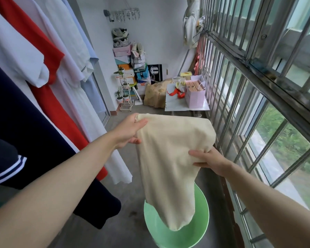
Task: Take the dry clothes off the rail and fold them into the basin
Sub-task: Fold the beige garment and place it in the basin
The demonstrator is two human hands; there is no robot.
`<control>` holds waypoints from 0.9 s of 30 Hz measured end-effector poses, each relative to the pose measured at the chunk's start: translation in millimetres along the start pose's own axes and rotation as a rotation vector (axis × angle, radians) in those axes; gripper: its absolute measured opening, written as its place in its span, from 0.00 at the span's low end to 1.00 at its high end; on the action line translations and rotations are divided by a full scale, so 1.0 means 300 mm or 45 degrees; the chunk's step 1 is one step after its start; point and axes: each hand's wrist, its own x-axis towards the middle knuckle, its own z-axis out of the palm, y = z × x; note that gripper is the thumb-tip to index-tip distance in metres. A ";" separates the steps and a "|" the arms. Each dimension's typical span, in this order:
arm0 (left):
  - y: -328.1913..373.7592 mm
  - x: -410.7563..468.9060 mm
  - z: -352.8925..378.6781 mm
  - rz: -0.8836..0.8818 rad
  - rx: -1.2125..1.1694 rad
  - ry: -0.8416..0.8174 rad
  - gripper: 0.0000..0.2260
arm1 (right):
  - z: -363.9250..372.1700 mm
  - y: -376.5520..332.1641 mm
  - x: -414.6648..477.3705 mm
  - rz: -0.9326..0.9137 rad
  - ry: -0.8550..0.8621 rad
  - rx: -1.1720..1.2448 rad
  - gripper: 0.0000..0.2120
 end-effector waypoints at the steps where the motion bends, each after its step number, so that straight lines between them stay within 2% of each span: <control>1: -0.005 0.003 0.000 -0.026 0.008 0.011 0.08 | 0.010 0.004 0.006 0.006 -0.006 0.023 0.14; 5: -0.056 0.006 -0.021 -0.097 -0.013 -0.009 0.07 | -0.004 -0.043 -0.004 0.043 -0.025 -0.012 0.10; 7: -0.058 0.012 -0.032 -0.132 -0.053 0.000 0.05 | 0.005 -0.064 -0.003 0.025 -0.007 -0.060 0.12; 10: 0.005 0.033 -0.085 -0.178 -0.402 0.093 0.03 | 0.050 -0.121 0.007 -0.005 0.033 -0.022 0.12; 12: 0.053 0.032 -0.142 -0.121 -0.687 0.001 0.07 | 0.070 -0.181 0.022 0.021 0.060 0.082 0.10; 13: 0.050 0.019 -0.159 -0.099 -0.706 -0.099 0.10 | 0.077 -0.210 0.027 0.064 0.087 0.149 0.10; 15: -0.042 0.002 -0.137 -0.156 -0.430 -0.243 0.18 | 0.076 -0.253 0.037 0.168 0.130 0.284 0.11; 17: -0.173 -0.002 -0.062 -0.300 -0.156 -0.296 0.26 | 0.072 -0.269 0.046 0.271 0.123 0.347 0.11; 21: -0.272 0.010 0.030 -0.334 -0.323 -0.261 0.12 | 0.039 -0.231 0.043 0.457 0.155 0.297 0.11; 24: -0.282 0.019 0.035 -0.259 -0.400 -0.227 0.17 | 0.003 -0.216 0.022 0.501 0.101 0.330 0.10; 27: -0.285 0.024 0.054 -0.236 -0.443 -0.214 0.21 | -0.025 -0.205 0.008 0.421 0.033 0.363 0.08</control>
